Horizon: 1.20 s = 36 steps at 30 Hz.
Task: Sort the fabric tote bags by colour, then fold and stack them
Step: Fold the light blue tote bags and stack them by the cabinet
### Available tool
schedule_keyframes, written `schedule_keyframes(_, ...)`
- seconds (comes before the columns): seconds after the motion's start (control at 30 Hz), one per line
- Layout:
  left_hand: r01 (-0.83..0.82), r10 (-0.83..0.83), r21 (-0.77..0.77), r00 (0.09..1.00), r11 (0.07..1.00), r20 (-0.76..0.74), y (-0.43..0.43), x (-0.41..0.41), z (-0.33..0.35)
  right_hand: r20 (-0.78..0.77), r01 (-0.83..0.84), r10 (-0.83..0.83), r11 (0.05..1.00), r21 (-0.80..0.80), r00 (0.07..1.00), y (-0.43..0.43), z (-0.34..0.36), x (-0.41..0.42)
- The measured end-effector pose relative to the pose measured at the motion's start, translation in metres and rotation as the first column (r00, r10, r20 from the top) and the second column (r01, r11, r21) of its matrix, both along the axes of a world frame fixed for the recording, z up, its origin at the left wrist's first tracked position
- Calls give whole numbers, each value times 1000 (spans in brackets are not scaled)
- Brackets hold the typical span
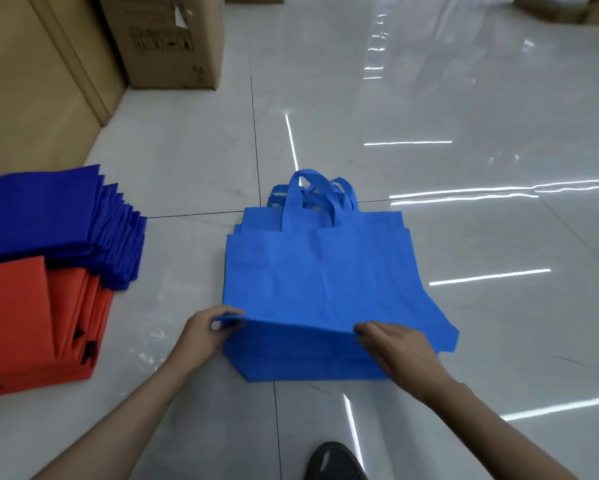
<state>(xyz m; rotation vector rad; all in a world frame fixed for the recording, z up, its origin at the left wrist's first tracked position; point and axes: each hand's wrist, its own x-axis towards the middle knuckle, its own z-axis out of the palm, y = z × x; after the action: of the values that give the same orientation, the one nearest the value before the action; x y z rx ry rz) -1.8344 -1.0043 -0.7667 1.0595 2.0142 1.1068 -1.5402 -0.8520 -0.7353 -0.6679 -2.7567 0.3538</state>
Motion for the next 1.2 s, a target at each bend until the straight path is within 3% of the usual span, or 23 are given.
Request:
schedule_keyframes(0.1, -136, 124, 45, 971, 990, 205, 12, -7, 8, 15, 194, -193, 978, -79, 981, 29, 2, 27)
schedule_keyframes(0.17, -178, 158, 56, 952, 982, 261, 16, -13, 9, 49, 352, -352, 897, -269, 935, 50, -2, 43)
schedule_keyframes(0.23, -194, 175, 35, 938, 980, 298, 19, -17, 8, 29, 380, -458, 699, -606, 889, 68, -3, 51)
schedule_keyframes(0.3, -231, 220, -6, 916, 973, 336, 21, -20, 6, -2, 305, -532, 489, -817, 847, 79, -2, 49)
schedule_keyframes(0.37, -295, 287, -33, 889, 955, 358, 22, -26, -1, 7, 275, -577, 378, -884, 817, 85, -7, 43)
schedule_keyframes(0.5, -400, 414, -112, 846, 909, 337, 19, -29, -12, 55, 365, -686, 317, -875, 726, 89, -24, 22)
schedule_keyframes(0.57, -441, 464, -147, 842, 886, 273, 18, -28, -15, 76, 482, -730, 365, -796, 679, 90, -31, 12)
schedule_keyframes(0.63, -469, 493, -184, 863, 864, 111, 17, -30, -20, 195, 680, -730, 456, -574, 654, 92, -37, 6)
schedule_keyframes(0.7, -474, 470, -263, 879, 841, -79, 15, -30, -24, 300, 798, -755, 462, -387, 583, 91, -44, 3)
schedule_keyframes(0.8, -490, 380, -366, 863, 791, -333, 13, -18, -24, 426, 860, -747, 451, -240, 510, 85, -54, 0)
schedule_keyframes(0.9, -462, 232, -245, 753, 852, -616, 17, -1, -25, 313, 878, -830, 477, -27, 461, 77, -62, -12)
schedule_keyframes(0.97, -311, 125, -119, 662, 943, -739, 23, 10, -30, 94, 817, -817, 575, 52, 569, 64, -64, -33)
schedule_keyframes(1.07, -157, 25, -97, 634, 983, -773, 40, 23, -38, -160, 561, -543, 821, 106, 824, 34, -66, -79)
schedule_keyframes(1.13, -141, -46, -198, 692, 970, -721, 51, 30, -44, -166, 354, -340, 933, 64, 926, 8, -71, -112)
schedule_keyframes(1.2, -131, -125, -323, 739, 937, -662, 55, 32, -52, -81, 159, -156, 987, 34, 984, -14, -80, -137)
